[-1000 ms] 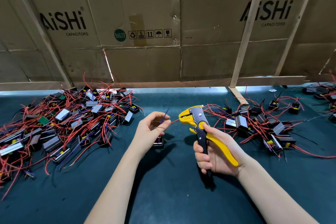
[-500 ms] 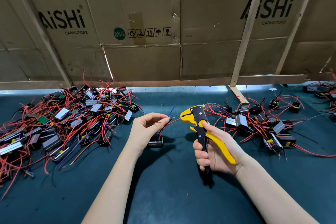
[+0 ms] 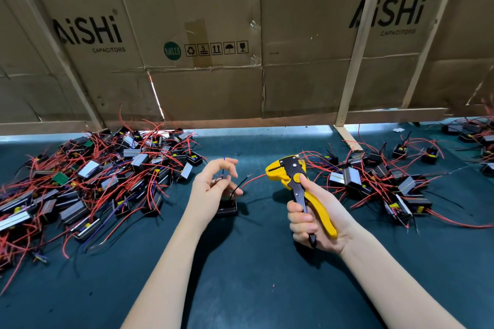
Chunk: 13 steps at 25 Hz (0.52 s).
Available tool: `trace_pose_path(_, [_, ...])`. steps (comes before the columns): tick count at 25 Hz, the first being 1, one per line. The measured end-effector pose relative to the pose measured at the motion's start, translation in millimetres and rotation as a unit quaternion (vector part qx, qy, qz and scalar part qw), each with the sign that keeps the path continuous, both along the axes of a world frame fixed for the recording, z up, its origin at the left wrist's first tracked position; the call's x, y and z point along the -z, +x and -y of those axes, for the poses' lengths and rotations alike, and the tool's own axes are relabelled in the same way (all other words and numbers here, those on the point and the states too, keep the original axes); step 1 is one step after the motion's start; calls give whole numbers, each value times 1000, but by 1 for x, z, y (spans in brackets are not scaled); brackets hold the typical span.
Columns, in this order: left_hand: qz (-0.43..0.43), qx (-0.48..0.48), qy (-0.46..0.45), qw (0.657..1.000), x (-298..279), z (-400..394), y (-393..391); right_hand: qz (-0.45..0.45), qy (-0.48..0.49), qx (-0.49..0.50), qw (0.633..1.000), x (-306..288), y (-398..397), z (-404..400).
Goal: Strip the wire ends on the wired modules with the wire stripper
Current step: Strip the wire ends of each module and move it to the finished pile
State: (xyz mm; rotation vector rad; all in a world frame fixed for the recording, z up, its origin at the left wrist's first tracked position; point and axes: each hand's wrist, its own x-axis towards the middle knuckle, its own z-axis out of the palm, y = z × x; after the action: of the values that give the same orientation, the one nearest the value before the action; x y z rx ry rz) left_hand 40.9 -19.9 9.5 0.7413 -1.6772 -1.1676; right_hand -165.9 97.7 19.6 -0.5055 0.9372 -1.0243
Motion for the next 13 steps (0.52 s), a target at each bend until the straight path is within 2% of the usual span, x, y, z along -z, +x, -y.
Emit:
trace_pose_path(3, [7, 86, 52, 995, -3, 1, 3, 12, 1, 7, 1000, 0, -3, 0])
trace_pose_path(5, [52, 113, 32, 992, -1, 1, 6, 25, 0, 8, 1000, 1, -2, 0])
trace_pose_path(10, [63, 125, 26, 990, 2, 2, 3, 127, -2, 132, 983, 7, 5, 5])
trace_pose_path(13, [58, 123, 31, 990, 1, 1, 1, 133, -35, 86, 987, 5, 0, 2])
